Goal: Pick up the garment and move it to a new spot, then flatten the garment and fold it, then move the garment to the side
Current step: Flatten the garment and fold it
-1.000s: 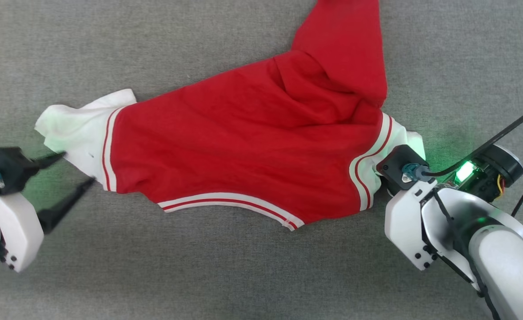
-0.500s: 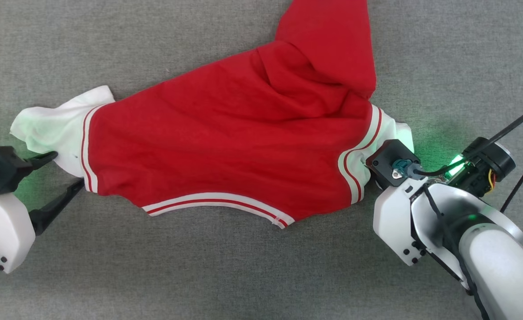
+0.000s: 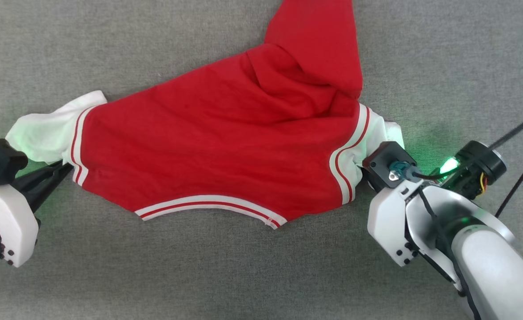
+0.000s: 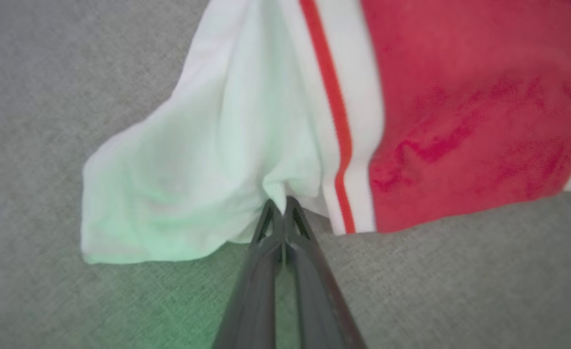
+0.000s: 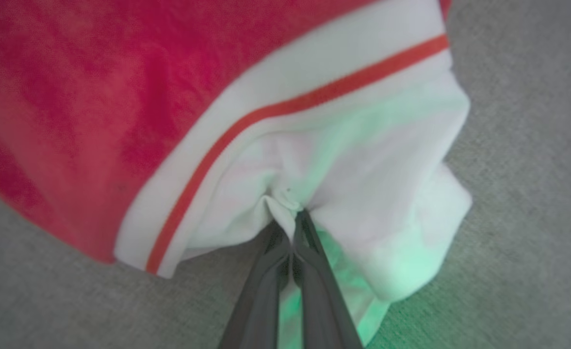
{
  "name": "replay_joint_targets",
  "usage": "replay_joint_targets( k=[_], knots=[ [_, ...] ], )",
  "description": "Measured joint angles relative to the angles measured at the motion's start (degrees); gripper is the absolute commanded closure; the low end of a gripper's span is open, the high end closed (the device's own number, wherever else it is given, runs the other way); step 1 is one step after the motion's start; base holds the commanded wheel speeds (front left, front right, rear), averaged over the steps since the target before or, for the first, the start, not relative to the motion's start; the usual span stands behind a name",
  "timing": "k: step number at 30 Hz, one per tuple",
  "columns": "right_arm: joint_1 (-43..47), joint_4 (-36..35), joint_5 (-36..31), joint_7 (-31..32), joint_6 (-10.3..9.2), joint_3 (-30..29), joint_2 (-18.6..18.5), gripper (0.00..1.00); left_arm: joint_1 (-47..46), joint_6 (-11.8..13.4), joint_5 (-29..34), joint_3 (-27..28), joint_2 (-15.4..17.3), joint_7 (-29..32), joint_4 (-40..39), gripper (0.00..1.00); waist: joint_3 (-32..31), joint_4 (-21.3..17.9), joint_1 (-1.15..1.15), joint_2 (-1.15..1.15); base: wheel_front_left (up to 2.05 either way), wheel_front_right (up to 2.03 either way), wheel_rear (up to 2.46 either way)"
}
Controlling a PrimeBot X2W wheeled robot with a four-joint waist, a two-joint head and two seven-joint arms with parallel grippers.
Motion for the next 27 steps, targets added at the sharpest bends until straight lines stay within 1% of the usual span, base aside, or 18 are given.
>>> replay_joint_targets(
  k=[3,6,8,10,11,12,13,15,18,20,23,25,27],
  knots=[
    [1.05,0.26,0.01,-1.91,0.0,-0.81,0.07,1.0,0.16,0.01,-2.44,-0.38,-0.3,-1.49,0.35,1.0,-1.27,-0.13,0.0,0.0,0.0,0.0,0.0],
    [2.53,-0.07,-0.12,-4.94,0.0,-2.56,0.22,1.0,0.45,0.01,-5.57,-0.74,-0.59,-4.55,-0.07,1.0,-2.88,-0.23,0.0,-0.01,0.0,0.0,0.0],
    [3.46,-0.92,-0.85,-7.12,-0.09,-5.92,0.1,1.0,0.76,0.01,-7.68,-0.82,-0.82,-7.28,-1.13,1.0,-4.1,-0.23,0.0,-0.01,0.0,0.0,0.0],
    [4.69,-3.33,-1.55,-9.43,-0.18,-9.38,0.48,1.0,0.85,0.0,-9.26,-0.89,-0.64,-9.33,-1.79,1.0,-5.33,-0.15,0.0,-0.01,0.0,0.0,0.0],
    [5.42,-4.59,-2.04,-10.16,-0.16,-10.93,0.8,1.0,0.68,0.0,-10.73,-0.87,-0.58,-10.21,-2.54,1.0,-5.92,-0.09,0.0,-0.01,0.0,0.0,0.0],
    [6.23,-6.01,-2.34,-10.76,-0.16,-12.59,1.46,1.0,0.31,0.01,-13.49,-0.85,-0.57,-10.77,-3.58,1.0,-6.46,0.01,0.0,0.0,0.0,0.0,0.0],
    [7.84,-8.83,-2.61,-11.79,-0.16,-15.86,2.44,1.0,-0.8,0.0,-17.31,0.64,-0.8,-11.09,-6.48,1.0,-7.43,0.32,0.0,0.0,0.0,0.0,0.0],
    [9.08,-11.71,-2.61,-12.54,-0.16,-18.57,2.98,1.0,-1.77,0.0,-21.15,5.43,-1.32,-11.23,-10.22,1.0,-8.08,0.93,0.0,0.0,0.0,0.0,0.0],
    [9.34,-15.83,-1.94,-14.03,-0.18,-21.95,4.35,1.0,-1.41,0.0,-25.18,12.71,-2.08,-11.27,-15.0,1.0,-8.66,1.71,0.0,0.0,0.0,0.0,0.0],
    [9.0,-17.36,-1.32,-14.9,-0.16,-23.8,5.67,1.0,0.05,0.0,-27.84,17.97,-2.8,-11.28,-17.03,1.0,-8.75,2.04,0.01,0.0,0.0,0.0,0.0],
    [6.88,-17.15,-1.12,-15.64,-0.16,-25.62,7.34,1.0,1.81,0.01,-29.6,23.95,-4.41,-11.28,-17.61,1.0,-8.44,2.14,0.0,-0.01,0.0,0.0,0.0],
    [3.85,-15.27,-1.11,-16.63,-0.18,-26.61,10.05,1.0,2.68,0.01,-30.28,26.26,-4.92,-11.28,-16.12,1.0,-7.85,2.0,0.01,0.0,0.0,0.0,0.0],
    [-0.46,-11.84,-1.55,-17.19,-0.18,-27.11,12.62,1.0,2.68,0.01,-31.18,27.51,-5.8,-11.28,-13.69,1.0,-6.98,1.77,0.0,-0.01,0.0,0.0,0.0]
  ],
)
